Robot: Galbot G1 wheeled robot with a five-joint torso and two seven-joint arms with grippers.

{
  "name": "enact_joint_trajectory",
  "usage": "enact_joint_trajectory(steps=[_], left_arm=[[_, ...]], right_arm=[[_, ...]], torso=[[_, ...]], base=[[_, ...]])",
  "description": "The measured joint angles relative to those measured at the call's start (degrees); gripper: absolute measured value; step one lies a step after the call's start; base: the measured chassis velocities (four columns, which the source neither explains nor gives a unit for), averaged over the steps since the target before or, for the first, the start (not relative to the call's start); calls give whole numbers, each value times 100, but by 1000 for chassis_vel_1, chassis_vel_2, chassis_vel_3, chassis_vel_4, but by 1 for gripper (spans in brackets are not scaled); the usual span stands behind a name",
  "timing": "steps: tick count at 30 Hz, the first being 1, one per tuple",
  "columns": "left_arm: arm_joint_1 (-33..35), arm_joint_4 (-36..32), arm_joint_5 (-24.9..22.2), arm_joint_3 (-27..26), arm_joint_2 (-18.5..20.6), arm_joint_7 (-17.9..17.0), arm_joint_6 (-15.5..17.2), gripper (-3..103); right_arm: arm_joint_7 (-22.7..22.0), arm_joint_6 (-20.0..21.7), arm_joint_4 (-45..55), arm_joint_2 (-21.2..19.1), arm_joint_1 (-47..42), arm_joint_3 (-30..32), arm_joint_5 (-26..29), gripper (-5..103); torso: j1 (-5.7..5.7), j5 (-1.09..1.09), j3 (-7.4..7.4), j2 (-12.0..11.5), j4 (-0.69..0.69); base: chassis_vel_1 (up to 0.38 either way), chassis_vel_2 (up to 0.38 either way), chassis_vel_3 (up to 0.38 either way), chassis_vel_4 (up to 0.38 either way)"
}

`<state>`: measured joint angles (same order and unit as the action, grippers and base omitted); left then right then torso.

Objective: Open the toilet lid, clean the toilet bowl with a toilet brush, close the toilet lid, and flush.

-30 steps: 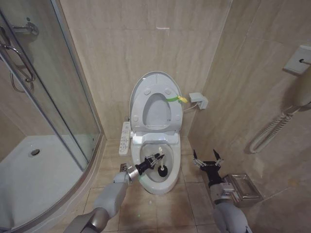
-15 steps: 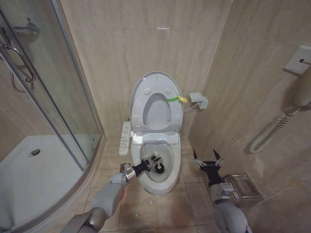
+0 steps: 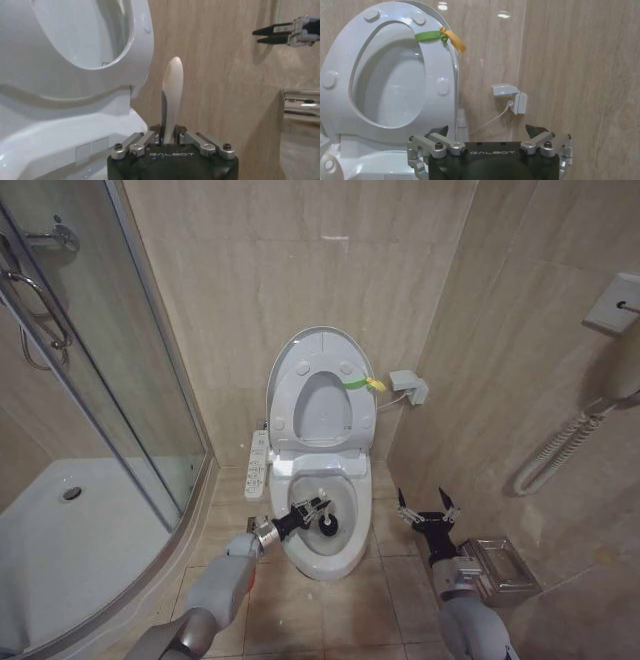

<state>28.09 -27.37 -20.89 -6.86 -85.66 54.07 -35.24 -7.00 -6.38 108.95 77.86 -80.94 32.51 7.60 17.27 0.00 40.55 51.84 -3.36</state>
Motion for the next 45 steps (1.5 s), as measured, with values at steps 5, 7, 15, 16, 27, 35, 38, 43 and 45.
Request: enact_joint_trajectory(steps=[5, 7, 15, 16, 27, 35, 38, 43, 45], left_arm=[[107, 29, 2, -12, -23, -27, -11, 18], [124, 37, 0, -12, -36, -35, -11, 18], [228, -239, -341, -4, 73, -61, 101, 18], [228, -239, -341, -4, 73, -61, 101, 18], [321, -1574, -718, 18, 271, -111, 369, 17], [512, -1989, -782, -3, 292, -266, 481, 17], [687, -2218, -786, -7, 332, -570, 667, 17], [861, -2481, -780, -21, 400, -953, 892, 17], [986, -2709, -662, -37, 463, -1299, 1075, 17]], right_arm=[[0, 0, 0, 0, 0, 0, 0, 100], [0, 0, 0, 0, 0, 0, 0, 100], [0, 0, 0, 0, 0, 0, 0, 100], [0, 0, 0, 0, 0, 0, 0, 100], [0, 0, 0, 0, 0, 0, 0, 100], [0, 0, 0, 0, 0, 0, 0, 100], [0, 0, 0, 0, 0, 0, 0, 100], [0, 0, 0, 0, 0, 0, 0, 100], [0, 0, 0, 0, 0, 0, 0, 100]], torso=[[0, 0, -1, 0, 2], [0, 0, -1, 0, 2], [0, 0, 0, 0, 1], [0, 0, 0, 0, 1], [0, 0, 0, 0, 0], [-1, 0, -1, 1, 1], [-1, 0, 0, 1, 1], [-1, 0, 0, 1, 2], [-1, 1, -1, 1, 1]], base=[[0, 0, 0, 0], [0, 0, 0, 0], [0, 0, 0, 0], [0, 0, 0, 0], [0, 0, 0, 0], [0, 0, 0, 0], [0, 0, 0, 0], [0, 0, 0, 0], [0, 0, 0, 0]])
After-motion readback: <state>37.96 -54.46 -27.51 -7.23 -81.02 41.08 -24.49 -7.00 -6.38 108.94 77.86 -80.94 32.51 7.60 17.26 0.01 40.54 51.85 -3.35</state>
